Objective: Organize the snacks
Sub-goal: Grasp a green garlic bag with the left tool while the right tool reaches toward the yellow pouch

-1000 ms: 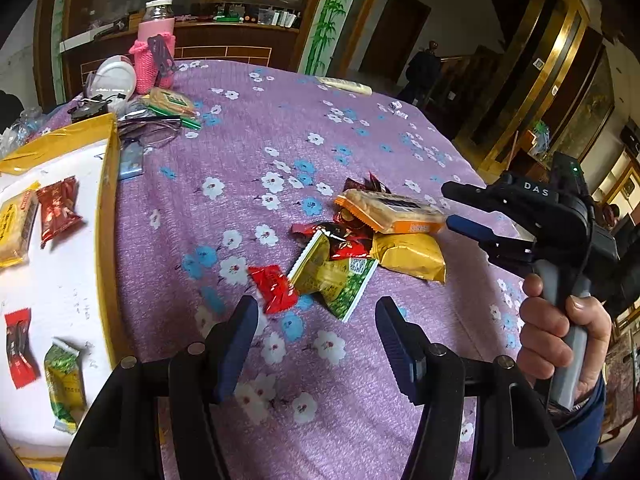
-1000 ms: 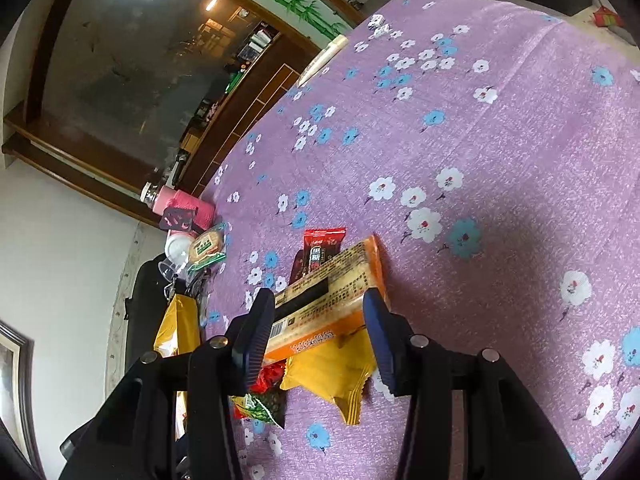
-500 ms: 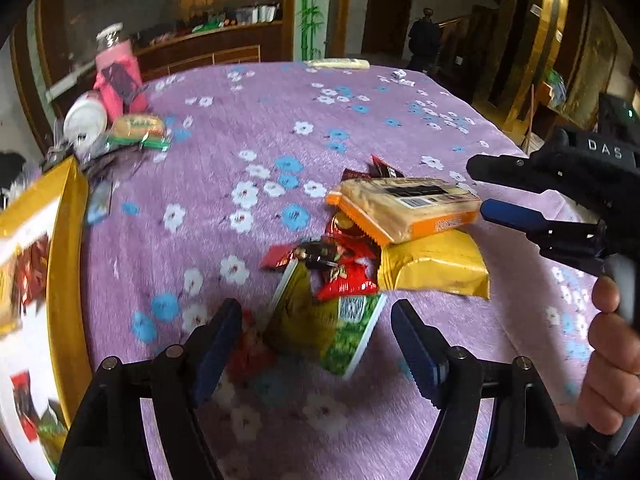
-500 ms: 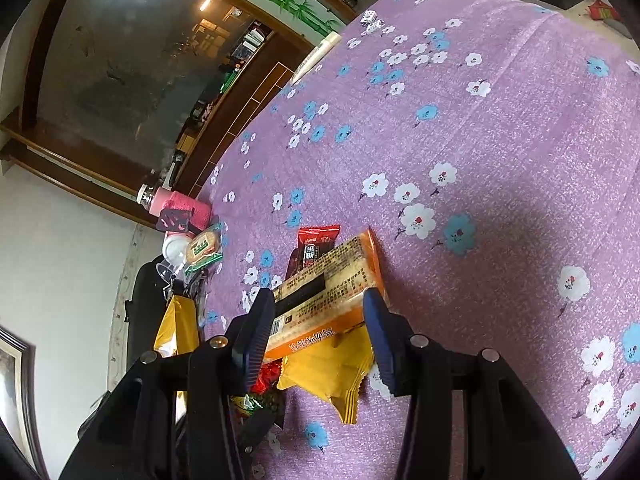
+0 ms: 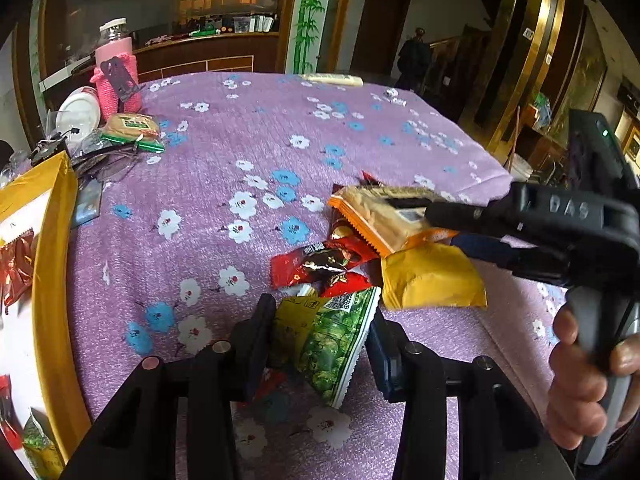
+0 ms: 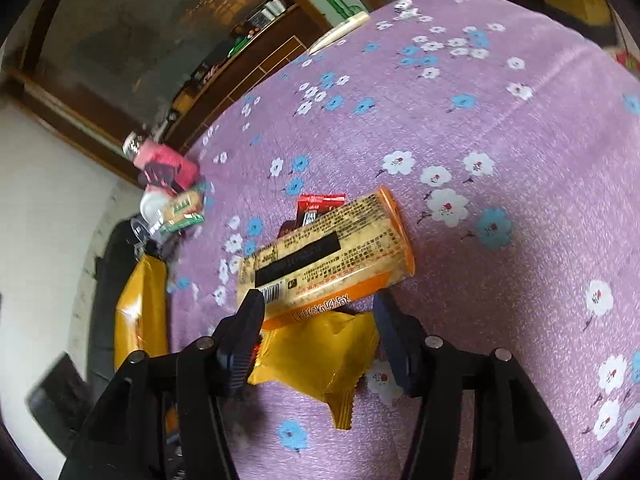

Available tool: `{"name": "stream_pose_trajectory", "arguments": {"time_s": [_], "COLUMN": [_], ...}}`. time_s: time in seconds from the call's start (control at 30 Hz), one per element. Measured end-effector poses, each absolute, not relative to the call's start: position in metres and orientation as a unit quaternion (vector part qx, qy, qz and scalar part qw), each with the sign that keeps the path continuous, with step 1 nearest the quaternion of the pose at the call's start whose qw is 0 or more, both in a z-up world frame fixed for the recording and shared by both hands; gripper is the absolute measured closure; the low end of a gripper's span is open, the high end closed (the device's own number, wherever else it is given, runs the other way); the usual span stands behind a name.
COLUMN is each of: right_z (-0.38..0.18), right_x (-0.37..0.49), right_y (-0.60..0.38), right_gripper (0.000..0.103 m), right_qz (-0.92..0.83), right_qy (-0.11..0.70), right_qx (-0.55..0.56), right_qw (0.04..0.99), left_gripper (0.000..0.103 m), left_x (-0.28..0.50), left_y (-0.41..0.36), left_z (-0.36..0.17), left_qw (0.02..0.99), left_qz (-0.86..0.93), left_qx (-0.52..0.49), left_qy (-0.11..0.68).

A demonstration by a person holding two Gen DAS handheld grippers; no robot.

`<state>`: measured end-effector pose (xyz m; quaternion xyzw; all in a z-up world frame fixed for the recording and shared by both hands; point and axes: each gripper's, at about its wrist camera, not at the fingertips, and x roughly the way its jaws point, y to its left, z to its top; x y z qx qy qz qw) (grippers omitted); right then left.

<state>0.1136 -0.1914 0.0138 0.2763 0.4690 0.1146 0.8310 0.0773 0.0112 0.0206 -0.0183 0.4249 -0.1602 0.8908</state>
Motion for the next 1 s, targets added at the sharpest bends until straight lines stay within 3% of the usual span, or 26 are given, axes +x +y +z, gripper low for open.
{"name": "stream_pose_trajectory", "arguments": {"time_s": [0.47, 0.73, 1.0], "right_z": [0.016, 0.017, 0.030], "right_x": [0.108, 0.099, 0.085], "right_y": [-0.146, -0.127, -0.101], "right_gripper": [0.045, 0.045, 0.045], "right_qz": [0.184, 0.248, 0.254], "right_qy": [0.483, 0.544, 0.488], "right_qx": [0.205, 0.175, 0.084], "right_qw": [0.831, 0.783, 0.831], "left_gripper": [0.061, 0.061, 0.061], "left_x": [0.082, 0.082, 0.081], "left_y": [0.052, 0.066, 0.072], "left_z": [0.039, 0.042, 0.044], "left_qw": [0.904, 0.908, 0.910], "left_qz": [-0.133, -0.117, -0.112], "left_qx": [-0.089, -0.105, -0.113], "left_qy": [0.397, 0.389, 0.383]}}
